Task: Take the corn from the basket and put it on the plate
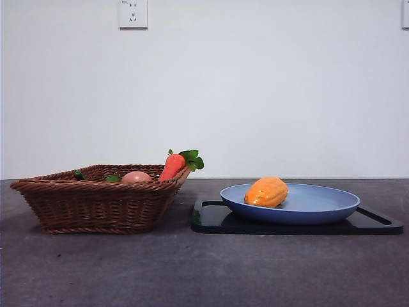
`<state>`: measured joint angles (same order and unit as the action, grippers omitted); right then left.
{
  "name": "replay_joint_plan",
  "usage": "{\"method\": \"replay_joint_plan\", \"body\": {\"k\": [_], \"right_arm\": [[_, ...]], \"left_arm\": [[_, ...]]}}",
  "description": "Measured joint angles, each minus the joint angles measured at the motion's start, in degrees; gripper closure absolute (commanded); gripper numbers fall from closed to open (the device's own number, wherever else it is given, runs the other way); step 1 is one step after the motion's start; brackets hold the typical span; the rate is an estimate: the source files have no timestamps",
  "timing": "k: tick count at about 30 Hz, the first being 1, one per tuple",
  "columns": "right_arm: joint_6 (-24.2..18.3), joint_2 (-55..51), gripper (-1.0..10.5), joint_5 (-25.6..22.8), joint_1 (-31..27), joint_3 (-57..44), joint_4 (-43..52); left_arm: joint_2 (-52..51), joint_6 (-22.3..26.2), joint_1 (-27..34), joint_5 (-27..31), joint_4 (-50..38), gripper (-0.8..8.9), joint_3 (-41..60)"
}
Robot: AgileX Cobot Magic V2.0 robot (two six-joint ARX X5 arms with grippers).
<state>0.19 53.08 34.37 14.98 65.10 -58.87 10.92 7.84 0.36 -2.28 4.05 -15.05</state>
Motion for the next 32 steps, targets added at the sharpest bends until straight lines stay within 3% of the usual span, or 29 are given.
{"method": "replay_joint_plan", "body": {"k": [9, 20, 32], "right_arm": [[0.00, -0.02, 9.4, 0.02, 0.00, 0.00, -0.02], [0.00, -0.02, 9.4, 0.02, 0.00, 0.00, 0.00], [0.00, 0.00, 9.4, 0.02, 0.00, 0.00, 0.00]], "left_arm": [[-7.10, -2.10, 0.24, 0.00, 0.46, 8.10, 9.46], [-10.75, -4.87, 0.39, 0.00, 6.27, 8.10, 13.00], [-10.67, -8.41, 0.39, 0.07, 6.73, 8.10, 13.09]]}}
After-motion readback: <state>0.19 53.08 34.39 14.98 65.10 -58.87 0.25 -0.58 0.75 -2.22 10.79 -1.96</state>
